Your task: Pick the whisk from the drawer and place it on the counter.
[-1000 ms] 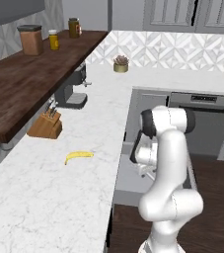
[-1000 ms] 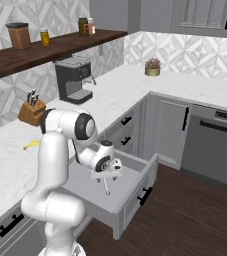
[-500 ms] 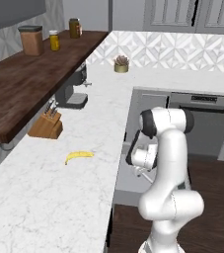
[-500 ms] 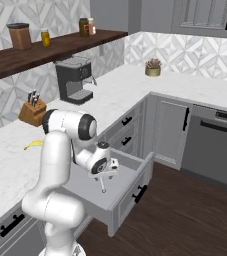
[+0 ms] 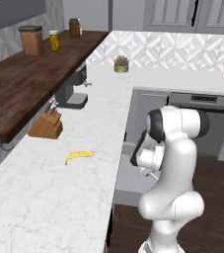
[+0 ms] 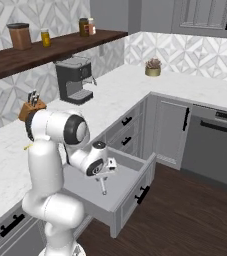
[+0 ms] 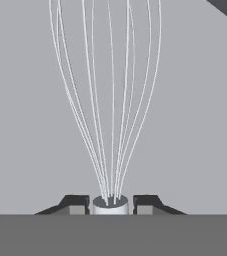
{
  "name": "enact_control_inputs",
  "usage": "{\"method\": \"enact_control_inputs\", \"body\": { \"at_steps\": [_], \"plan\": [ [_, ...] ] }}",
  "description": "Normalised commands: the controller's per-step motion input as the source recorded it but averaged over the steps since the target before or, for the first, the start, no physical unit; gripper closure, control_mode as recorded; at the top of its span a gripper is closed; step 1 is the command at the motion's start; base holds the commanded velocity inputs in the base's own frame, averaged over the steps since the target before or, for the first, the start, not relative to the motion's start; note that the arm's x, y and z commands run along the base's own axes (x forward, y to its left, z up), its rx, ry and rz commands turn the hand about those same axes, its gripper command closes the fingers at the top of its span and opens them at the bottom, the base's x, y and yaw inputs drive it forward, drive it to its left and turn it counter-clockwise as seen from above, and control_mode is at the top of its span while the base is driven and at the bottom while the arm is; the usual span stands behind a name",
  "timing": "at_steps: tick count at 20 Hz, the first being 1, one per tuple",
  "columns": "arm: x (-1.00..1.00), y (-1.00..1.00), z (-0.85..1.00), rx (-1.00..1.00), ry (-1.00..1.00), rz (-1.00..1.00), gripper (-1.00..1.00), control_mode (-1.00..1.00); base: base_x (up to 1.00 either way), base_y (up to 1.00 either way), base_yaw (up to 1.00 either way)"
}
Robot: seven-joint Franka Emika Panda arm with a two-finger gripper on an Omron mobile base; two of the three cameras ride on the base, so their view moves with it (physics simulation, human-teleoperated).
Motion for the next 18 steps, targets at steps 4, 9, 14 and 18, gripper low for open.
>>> {"method": "enact_control_inputs", "body": {
  "at_steps": [4, 9, 14, 18],
  "plan": [
    [-0.40, 0.00, 1.00, 0.00, 0.00, 0.07, 1.00, -1.00, 0.00, 0.00, 0.00],
    [-0.25, -0.13, 1.00, -0.02, 0.00, 0.06, 1.00, -1.00, 0.00, 0.00, 0.00],
    [-0.08, -0.25, 1.00, -0.01, 0.00, 0.05, 1.00, -1.00, 0.00, 0.00, 0.00],
    [-0.02, -0.23, 1.00, -0.02, 0.00, 0.07, 1.00, -1.00, 0.00, 0.00, 0.00]
  ]
}}
